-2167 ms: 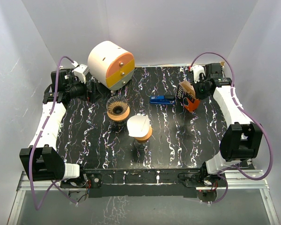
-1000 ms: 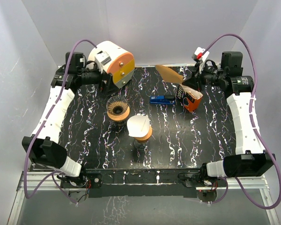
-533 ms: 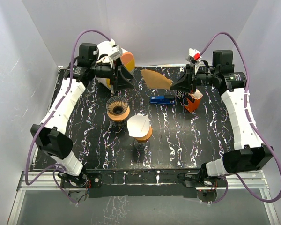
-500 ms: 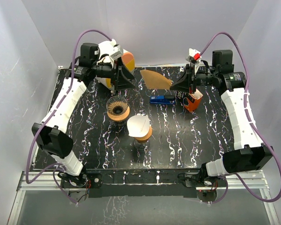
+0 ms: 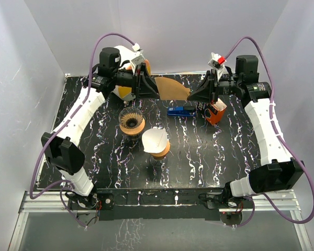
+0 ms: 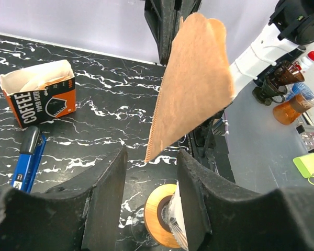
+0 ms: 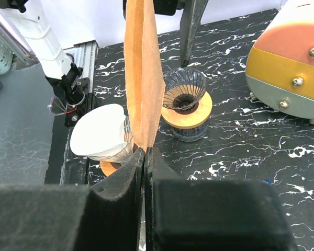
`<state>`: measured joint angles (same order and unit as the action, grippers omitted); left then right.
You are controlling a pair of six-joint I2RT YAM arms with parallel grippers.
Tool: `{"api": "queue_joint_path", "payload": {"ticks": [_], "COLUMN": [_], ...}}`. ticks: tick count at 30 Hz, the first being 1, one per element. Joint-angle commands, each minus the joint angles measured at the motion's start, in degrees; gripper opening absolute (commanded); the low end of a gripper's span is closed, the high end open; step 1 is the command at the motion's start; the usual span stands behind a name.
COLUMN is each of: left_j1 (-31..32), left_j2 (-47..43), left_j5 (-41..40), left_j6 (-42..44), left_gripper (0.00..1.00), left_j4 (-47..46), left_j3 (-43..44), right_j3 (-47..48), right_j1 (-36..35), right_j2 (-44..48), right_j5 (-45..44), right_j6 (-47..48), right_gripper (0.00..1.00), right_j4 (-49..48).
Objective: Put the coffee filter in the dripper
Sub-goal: Pick up the coffee filter from the coffee filter holder.
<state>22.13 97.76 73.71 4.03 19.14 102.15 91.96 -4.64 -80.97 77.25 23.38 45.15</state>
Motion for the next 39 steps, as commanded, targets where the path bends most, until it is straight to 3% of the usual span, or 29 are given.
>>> {"api": "queue_joint_path", "payload": {"ticks": [1,18,22,25,27,30,32,35,39], "left_j1": [1.00,2.21,2.22,2.22,2.19,2.22,2.22,2.22,2.22], "left_j2": [-1.15,-2.10,-2.49,-2.86,-3.16,-3.80,-4.21,-4.81,-5.39], "left_j5": [3.38,4.39,4.86,5.28,5.42,4.58,3.62,2.95,2.90], "left_j6": [-3.98,-12.19,-13.70,-13.08,-10.47,0.96,9.51,18.61,23.11], "left_gripper": [0.40,0.15,0.00,0.00,0.00,0.00,0.00,0.00,0.00], "left_j4": [-4.78,-13.98,-15.61,-15.13,-12.85,-1.17,6.42,13.56,16.71], "left_j3": [-1.52,-6.21,-6.96,-7.18,-6.95,-4.99,-3.99,-3.58,-3.54], "right_j3": [-1.50,-3.97,-4.38,-5.14,-5.59,-5.55,-5.00,-4.20,-4.51], "right_j1": [-0.61,-2.17,-2.47,-2.47,-2.47,-2.24,-2.05,-2.04,-2.03], "right_j2": [0.72,1.12,1.13,1.57,2.13,3.03,3.19,2.89,2.40], "right_j5": [2.19,0.24,-0.42,-1.69,-4.36,-6.94,-7.07,-6.08,-2.73], "right_j6": [-4.41,-10.32,-11.12,-12.41,-13.12,-12.67,-12.28,-12.34,-13.77], "right_gripper": [0.00,0.00,0.00,0.00,0.04,0.26,0.33,0.36,0.35], "right_j4": [-6.63,-12.16,-12.80,-14.07,-14.73,-14.24,-13.62,-13.34,-14.75]}}
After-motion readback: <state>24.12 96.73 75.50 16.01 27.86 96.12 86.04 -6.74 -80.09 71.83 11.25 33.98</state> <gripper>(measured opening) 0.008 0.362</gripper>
